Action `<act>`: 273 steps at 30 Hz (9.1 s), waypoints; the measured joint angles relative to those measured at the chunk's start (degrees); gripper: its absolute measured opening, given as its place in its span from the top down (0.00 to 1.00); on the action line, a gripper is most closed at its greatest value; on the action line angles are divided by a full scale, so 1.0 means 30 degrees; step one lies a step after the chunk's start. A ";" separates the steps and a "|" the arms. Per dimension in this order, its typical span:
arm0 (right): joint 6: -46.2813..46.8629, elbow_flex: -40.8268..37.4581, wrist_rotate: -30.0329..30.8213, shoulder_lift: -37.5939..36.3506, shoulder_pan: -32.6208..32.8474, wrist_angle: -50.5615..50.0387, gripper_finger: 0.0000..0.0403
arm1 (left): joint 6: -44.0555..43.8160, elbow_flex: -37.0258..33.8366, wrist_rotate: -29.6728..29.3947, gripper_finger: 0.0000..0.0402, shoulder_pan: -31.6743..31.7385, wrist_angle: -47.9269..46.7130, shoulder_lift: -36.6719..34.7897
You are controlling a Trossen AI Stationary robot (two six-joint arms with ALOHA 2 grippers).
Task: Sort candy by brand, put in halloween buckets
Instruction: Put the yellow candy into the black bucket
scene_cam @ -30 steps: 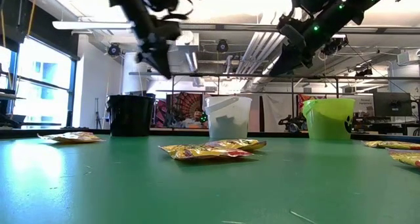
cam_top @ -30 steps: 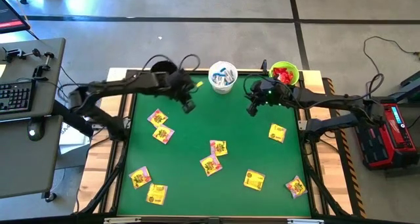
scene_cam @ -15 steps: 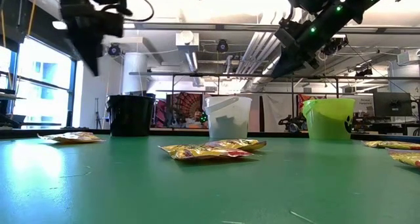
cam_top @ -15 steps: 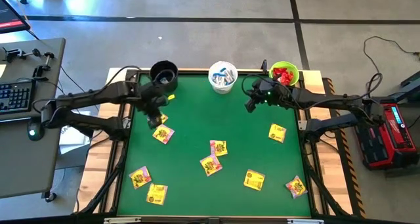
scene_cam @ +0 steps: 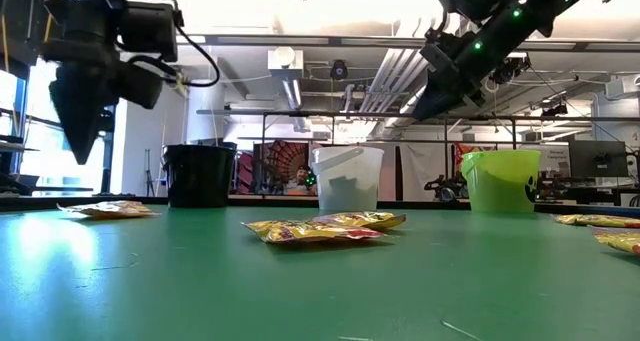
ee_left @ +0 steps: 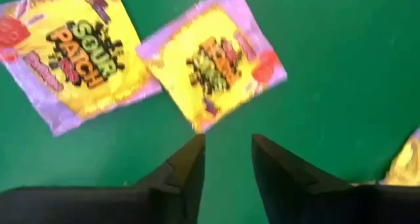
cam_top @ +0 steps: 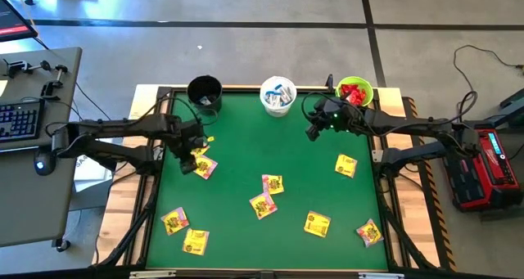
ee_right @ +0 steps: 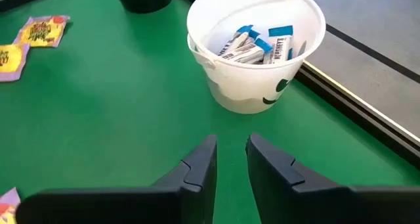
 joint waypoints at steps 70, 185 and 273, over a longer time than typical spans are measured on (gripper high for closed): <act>0.0685 0.0000 0.1278 -0.0006 -0.0007 0.0070 0.82 | -0.5426 0.6169 -0.1956 1.00 0.8207 0.6871 0.3139; 0.4068 -0.1313 -0.4514 0.4321 0.4772 -1.0941 0.97 | 0.6172 0.4693 -0.1504 0.71 0.5637 1.2575 0.2416; 0.5713 0.0753 -0.3869 0.4052 0.7669 -1.1776 0.98 | 0.6172 0.4693 -0.1545 0.71 0.4167 1.1512 0.2422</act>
